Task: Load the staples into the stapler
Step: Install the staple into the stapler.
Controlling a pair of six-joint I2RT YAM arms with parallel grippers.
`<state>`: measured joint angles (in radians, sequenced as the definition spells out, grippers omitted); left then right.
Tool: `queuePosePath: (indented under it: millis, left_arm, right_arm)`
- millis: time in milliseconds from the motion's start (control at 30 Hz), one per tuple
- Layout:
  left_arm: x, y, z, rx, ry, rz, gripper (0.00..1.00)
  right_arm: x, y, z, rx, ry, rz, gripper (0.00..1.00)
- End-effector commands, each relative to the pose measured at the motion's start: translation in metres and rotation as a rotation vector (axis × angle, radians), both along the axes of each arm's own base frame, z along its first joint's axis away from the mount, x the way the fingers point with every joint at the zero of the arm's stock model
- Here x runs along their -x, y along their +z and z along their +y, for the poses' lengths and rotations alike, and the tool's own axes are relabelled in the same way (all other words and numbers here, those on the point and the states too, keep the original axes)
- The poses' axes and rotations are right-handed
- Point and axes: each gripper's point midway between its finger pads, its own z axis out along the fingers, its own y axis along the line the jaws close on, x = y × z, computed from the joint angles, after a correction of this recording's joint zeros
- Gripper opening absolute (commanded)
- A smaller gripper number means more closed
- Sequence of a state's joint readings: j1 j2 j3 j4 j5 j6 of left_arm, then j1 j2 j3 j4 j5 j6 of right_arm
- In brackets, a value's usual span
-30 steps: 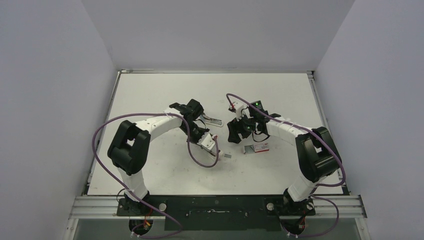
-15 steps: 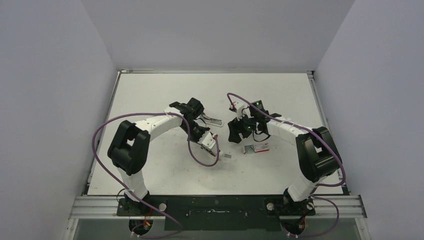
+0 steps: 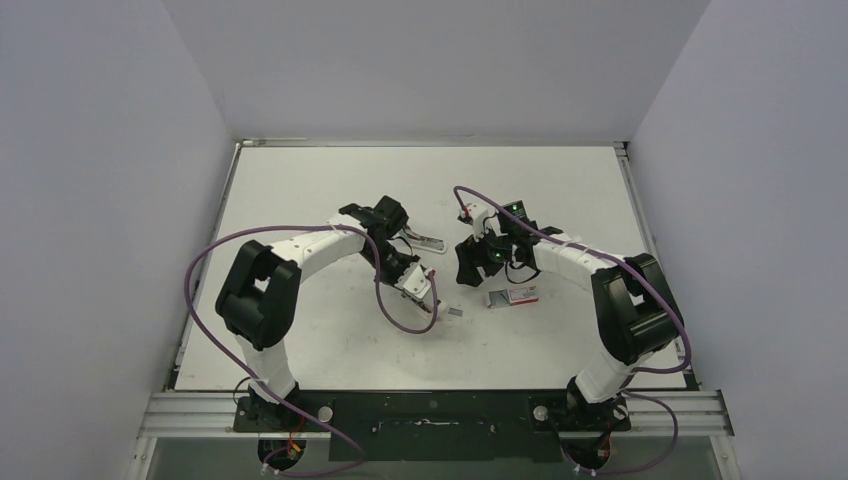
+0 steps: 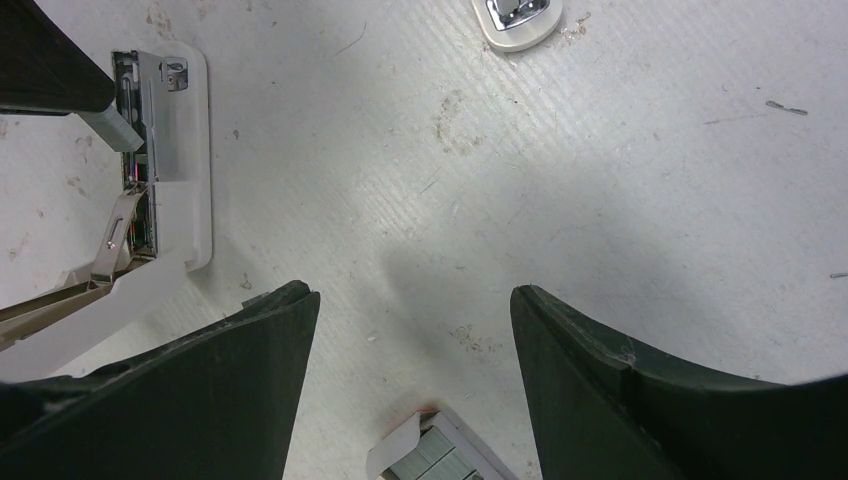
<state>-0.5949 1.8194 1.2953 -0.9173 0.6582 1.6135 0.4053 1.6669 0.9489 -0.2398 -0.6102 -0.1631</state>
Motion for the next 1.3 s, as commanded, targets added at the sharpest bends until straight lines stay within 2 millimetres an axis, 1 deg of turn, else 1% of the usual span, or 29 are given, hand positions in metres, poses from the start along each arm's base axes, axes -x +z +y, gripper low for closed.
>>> queuePosePath:
  millis: [0,367,833,1267]
  left_arm:
    - [-0.002,0.0041,-0.004,0.007,-0.028,-0.005,0.0]
    - [-0.0015,0.0014,-0.0032,-0.002,-0.031,-0.002,0.0]
    - [-0.0007,0.0035,-0.0067,0.019,-0.052,-0.002,0.0]
    - [0.0014,0.0028,-0.0058,-0.001,-0.052,0.034,0.0]
  right_arm:
    - [-0.0124,0.012,0.0053,-0.033,0.007,-0.044,0.72]
    - [-0.0125,0.0121,0.0051,-0.035,0.007,-0.043,0.72]
    - [-0.0128,0.0113,0.0051,-0.035,0.007,-0.04,0.71]
    - [-0.0127,0.0117,0.0049,-0.036,0.007,-0.041,0.72]
